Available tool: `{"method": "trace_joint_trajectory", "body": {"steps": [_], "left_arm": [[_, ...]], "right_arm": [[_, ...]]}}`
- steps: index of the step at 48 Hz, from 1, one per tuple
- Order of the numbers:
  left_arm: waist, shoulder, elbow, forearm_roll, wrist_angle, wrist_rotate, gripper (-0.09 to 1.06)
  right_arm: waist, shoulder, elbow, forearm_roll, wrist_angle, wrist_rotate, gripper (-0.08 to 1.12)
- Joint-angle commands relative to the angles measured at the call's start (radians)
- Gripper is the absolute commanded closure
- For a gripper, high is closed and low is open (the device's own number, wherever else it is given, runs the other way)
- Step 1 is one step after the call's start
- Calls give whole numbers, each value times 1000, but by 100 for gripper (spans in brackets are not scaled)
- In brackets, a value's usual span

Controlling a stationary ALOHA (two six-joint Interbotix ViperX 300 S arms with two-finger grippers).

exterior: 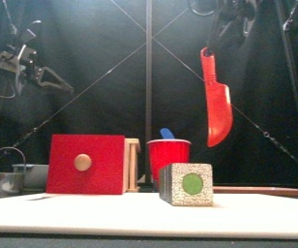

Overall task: Place sushi on board then cut the sushi with the knife then place the pieces on the plate
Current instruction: Grasp knife edge with left hand

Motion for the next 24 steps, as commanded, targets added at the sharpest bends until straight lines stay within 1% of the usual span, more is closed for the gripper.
{"method": "trace_joint_trajectory", "body": {"steps": [1, 6, 11, 15, 17, 19, 23, 24], "left_arm": [[0, 3, -31, -2, -5, 0, 87], [-2, 3, -29, -2, -5, -2, 87], [-2, 3, -29, -3, -5, 0, 87], [-8, 3, -31, 0, -3, 0, 87], [-25, 6, -35, 0, -5, 3, 87], [-52, 15, -40, 6, -5, 5, 86], [-100, 43, -51, 29, -12, 5, 86], [-117, 58, -57, 38, -15, 5, 86]], "right_arm": [[-2, -21, 2, 2, -37, 0, 47], [-6, -21, 8, 8, -43, -2, 51], [-9, -21, 8, 8, -51, 0, 59], [-9, -21, 8, 12, -75, -2, 60], [-9, -21, 9, 11, -103, -2, 60], [-11, -18, 9, 6, -127, -3, 60], [-23, -14, 2, -2, -176, -8, 60], [-28, -12, -2, -3, -190, -9, 60]]}}
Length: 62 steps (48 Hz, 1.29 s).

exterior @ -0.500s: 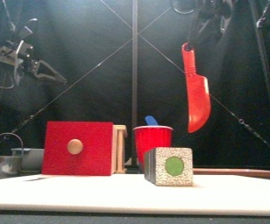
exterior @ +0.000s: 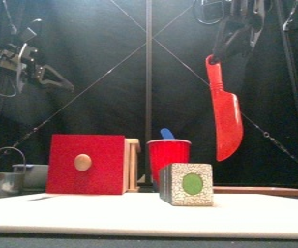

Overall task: Place sushi on board then cut the sushi with the knife then place the pieces on the plate
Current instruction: Grasp knife edge with left hand

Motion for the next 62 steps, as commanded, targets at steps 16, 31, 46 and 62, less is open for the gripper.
{"method": "trace_joint_trajectory", "body": {"steps": [16, 31, 46, 62], "left_arm": [[-279, 341, -164, 114, -190, 0, 32], [-391, 629, -272, 57, -393, -11, -6], [-434, 816, -416, 37, -399, -9, -5], [-430, 890, -462, 23, -397, -6, 3]], "right_arm": [[-21, 44, -63, -26, -133, -17, 60], [-20, 77, -100, -64, -163, -17, 60], [-18, 77, -112, -95, -202, -17, 60], [-17, 75, -107, -91, -202, -15, 60]]}}
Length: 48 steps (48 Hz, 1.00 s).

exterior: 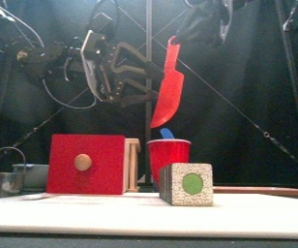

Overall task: Place sushi on board then cut the sushi with the knife then place the pieces on the plate
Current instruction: Grasp knife edge with left hand

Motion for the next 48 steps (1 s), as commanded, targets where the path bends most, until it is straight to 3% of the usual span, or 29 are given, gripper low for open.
{"method": "trace_joint_trajectory", "body": {"steps": [1, 10, 22, 34, 48], "left_arm": [[3, -8, -26, -9, -9, 2, 3], [20, -5, -26, -29, 2, 3, 14], [18, 40, -37, -26, 11, 5, 35], [20, 38, -37, -29, 11, 6, 41], [20, 8, -25, -29, 11, 12, 65]], "right_arm": [[5, -12, -20, 2, -9, 0, 60], [14, -12, -20, 3, -9, 2, 60], [15, -12, -12, -2, -28, 2, 60], [15, -12, -8, 3, -29, 3, 60], [17, -12, 14, 20, -46, 3, 60]]}}
